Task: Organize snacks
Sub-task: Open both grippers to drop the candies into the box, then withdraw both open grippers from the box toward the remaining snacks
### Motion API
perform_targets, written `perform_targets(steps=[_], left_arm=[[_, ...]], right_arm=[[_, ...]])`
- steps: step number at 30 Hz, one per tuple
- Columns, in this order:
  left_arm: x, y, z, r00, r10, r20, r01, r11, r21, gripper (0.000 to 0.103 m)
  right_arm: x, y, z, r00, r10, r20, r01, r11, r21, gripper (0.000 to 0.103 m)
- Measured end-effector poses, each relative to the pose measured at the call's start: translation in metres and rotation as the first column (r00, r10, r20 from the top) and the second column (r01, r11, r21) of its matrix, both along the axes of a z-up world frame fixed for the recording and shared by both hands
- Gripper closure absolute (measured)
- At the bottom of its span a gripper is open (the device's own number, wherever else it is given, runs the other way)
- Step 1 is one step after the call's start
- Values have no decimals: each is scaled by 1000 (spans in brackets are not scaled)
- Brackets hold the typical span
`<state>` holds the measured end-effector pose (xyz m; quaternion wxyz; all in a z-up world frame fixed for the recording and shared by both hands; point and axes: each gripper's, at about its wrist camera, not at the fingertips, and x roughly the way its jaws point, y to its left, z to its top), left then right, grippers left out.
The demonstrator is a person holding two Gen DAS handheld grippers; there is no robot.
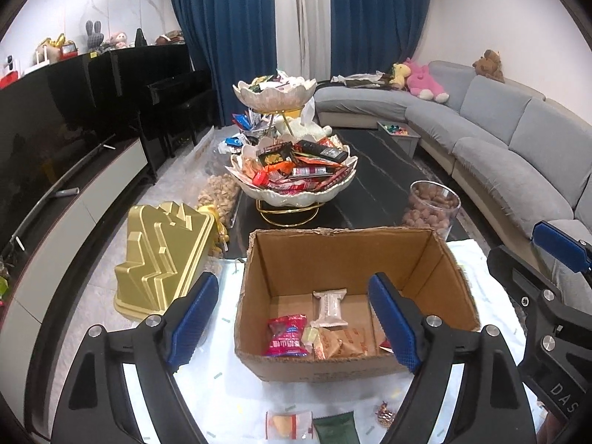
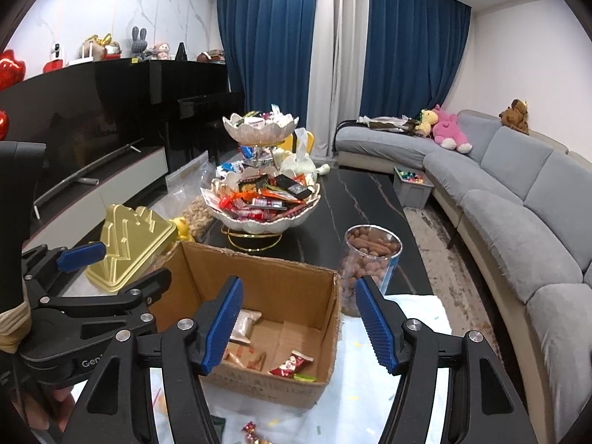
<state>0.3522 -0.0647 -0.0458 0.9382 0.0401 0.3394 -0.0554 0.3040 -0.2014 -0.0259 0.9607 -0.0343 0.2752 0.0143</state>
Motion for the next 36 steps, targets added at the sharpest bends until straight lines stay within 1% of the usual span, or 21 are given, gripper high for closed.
perform_targets(steps=[5, 10, 17, 26, 29, 31, 36], left_arm=[[-17, -4, 11, 1000, -2, 12, 2, 1000, -3, 18], [-33, -8, 13, 1000, 6, 13, -6, 1000, 1, 18], [-54, -17, 1, 999, 28, -17, -28, 1000, 0, 18], [-74, -26, -15, 997, 56, -45, -55, 998, 17, 18], [-79, -27, -21, 996, 65, -61, -64, 998, 11, 18], [-82, -28, -26, 995, 67, -73, -67, 998, 5, 18], [-89, -30, -35, 994, 69, -88, -67, 998, 19, 18]], right_arm=[[-14, -5, 6, 1000, -2, 15, 2, 1000, -1, 39], [-28, -10, 7, 1000, 6, 20, -6, 1000, -14, 39], [-44, -16, -2, 1000, 28, 7, -27, 999, -47, 39], [-56, -24, -14, 997, 71, -23, -72, 996, -45, 39], [-59, -26, -18, 996, 87, -33, -88, 995, -51, 39], [-61, -26, -20, 995, 97, -38, -99, 994, -53, 39], [-65, -25, -28, 991, 120, -52, -124, 990, -61, 39]])
